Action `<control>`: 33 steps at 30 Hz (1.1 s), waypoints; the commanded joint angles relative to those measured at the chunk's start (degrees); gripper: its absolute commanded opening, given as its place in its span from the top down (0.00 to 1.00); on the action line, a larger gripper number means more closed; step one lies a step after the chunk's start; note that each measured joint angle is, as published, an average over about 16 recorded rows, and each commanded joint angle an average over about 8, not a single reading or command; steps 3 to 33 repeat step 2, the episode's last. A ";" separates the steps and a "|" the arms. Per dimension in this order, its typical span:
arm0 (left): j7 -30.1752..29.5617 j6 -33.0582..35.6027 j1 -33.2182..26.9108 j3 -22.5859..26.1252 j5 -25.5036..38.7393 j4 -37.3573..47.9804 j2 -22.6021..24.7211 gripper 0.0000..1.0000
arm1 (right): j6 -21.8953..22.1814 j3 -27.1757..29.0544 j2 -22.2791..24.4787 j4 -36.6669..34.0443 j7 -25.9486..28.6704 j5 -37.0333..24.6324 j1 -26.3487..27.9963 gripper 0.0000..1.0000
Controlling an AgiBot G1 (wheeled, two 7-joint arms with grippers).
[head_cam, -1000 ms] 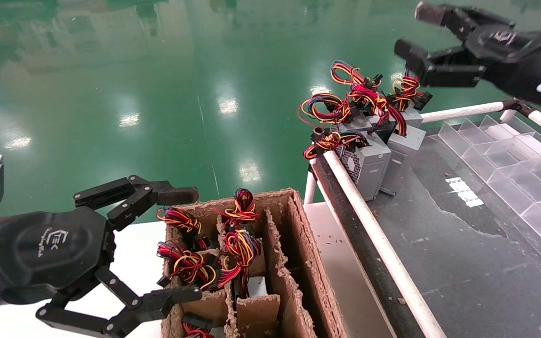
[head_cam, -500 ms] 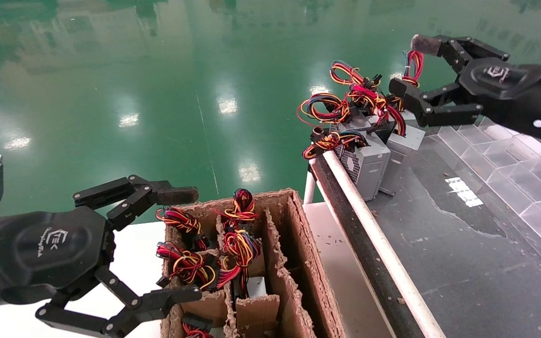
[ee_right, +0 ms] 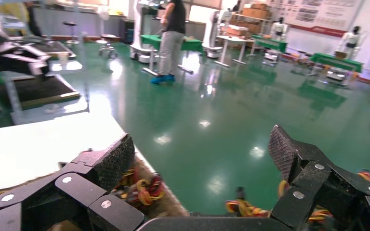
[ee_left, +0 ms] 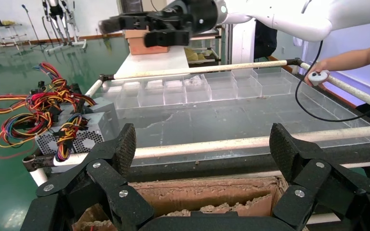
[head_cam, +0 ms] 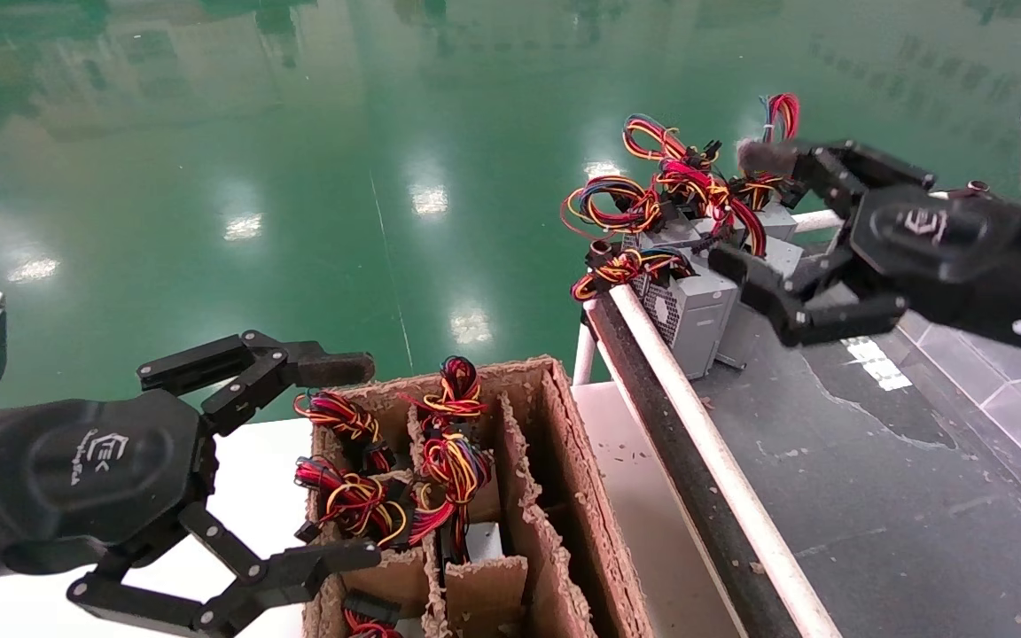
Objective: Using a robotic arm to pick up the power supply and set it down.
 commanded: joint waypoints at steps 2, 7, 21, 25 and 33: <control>0.00 0.00 0.00 0.00 0.00 0.00 0.00 0.00 | -0.47 0.47 1.29 4.74 1.69 1.37 -3.00 0.00; 0.00 0.00 0.00 0.00 0.00 0.00 0.00 0.00 | -0.47 0.47 1.29 4.74 1.69 1.37 -3.00 0.00; 0.00 0.00 0.00 0.00 0.00 0.00 0.00 0.00 | -0.47 0.47 1.29 4.74 1.69 1.37 -3.00 0.00; 0.00 0.00 0.00 0.00 0.00 0.00 0.00 0.00 | -0.47 0.47 1.29 4.74 1.69 1.37 -3.00 0.00; 0.00 0.00 0.00 0.00 0.00 0.00 0.00 0.00 | -0.47 0.47 1.29 4.74 1.69 1.37 -3.00 0.00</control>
